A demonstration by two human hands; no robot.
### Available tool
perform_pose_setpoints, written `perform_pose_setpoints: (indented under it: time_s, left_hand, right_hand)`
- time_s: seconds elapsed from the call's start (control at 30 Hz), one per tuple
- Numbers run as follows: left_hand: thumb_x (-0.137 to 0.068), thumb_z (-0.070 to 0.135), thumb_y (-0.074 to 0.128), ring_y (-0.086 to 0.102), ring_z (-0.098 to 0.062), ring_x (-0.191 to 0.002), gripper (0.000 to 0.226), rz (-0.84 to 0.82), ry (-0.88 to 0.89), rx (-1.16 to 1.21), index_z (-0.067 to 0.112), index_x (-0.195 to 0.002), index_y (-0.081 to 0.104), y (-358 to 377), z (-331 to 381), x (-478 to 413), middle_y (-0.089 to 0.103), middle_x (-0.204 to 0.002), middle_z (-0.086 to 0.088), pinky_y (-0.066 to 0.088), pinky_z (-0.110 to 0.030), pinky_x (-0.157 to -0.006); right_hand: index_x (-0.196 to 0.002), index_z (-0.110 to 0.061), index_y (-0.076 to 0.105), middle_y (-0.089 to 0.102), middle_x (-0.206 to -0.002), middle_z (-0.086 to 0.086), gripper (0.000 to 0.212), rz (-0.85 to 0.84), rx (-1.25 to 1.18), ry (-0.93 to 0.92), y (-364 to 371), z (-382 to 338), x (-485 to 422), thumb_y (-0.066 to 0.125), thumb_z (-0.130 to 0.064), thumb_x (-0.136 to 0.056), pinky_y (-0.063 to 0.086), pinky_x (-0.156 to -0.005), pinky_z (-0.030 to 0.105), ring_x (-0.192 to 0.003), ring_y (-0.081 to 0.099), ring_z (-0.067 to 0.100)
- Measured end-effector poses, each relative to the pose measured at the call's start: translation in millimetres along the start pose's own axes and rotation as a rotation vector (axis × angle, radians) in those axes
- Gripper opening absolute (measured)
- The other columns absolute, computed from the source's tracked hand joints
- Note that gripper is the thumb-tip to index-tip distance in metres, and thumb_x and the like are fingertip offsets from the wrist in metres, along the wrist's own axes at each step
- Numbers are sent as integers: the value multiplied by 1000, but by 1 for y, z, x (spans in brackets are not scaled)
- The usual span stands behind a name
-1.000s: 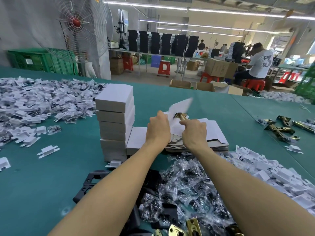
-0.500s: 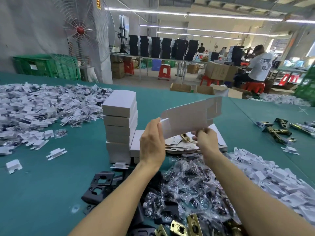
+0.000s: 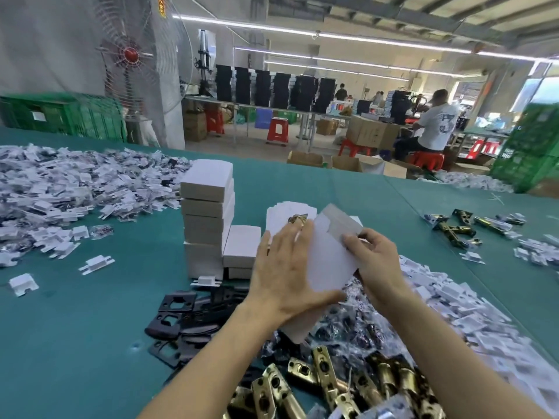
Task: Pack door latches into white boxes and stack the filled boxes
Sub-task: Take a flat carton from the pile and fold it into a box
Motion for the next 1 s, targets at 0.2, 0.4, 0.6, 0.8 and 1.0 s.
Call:
perform_pose_setpoints:
  time_s: [0.2,0.4,0.6,0.8,1.0]
  left_hand:
    - [-59,75,65,37,-21,-132,132,30,-121,153,17,-157,-2,-2,10,9,31,-152,0,37,-38,-108]
    - [-58,50,82,48,-16,-120,109,89,-86,337,23,-150,30,-6,8,29,47,-137,6,42,-34,-99]
    - [-55,62,83,47,-16,-121,124,31,-41,389,32,-155,15,-14,14,35,44,-143,6,44,-39,-98]
    - [-52,80,75,36,-8,-134,133,-54,11,482,32,-157,9,-9,23,46,29,-151,13,36,-32,-111]
    - [-52,76,73,43,-7,-127,125,-10,34,522,30,-155,19,-15,26,48,37,-146,13,42,-31,-105]
  right_hand:
    - [-89,-15,56,66,-76,6,7,-138,122,-19,14,-23,32,57,-8,-90,43,-62,35,-69,57,20]
    - [-93,-5,53,66,-89,23,12,-119,376,65,0,-28,43,60,1,-86,58,-53,39,-72,71,36]
    - [-91,-9,56,68,-73,11,15,-88,366,44,-2,-32,54,64,-1,-82,55,-53,36,-63,66,25]
    - [-101,-9,59,62,-80,8,17,-324,90,275,9,-32,66,51,4,-92,47,-48,26,-60,59,14]
    - [-110,-6,62,66,-80,6,30,-451,15,296,8,-39,74,43,10,-94,48,-47,23,-60,61,13]
Point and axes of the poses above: each hand's wrist, its own x-axis away from the middle knuckle, its own y-axis out of the palm, z = x × y, the point moved 5 cm from there along -x, towards the middle knuckle
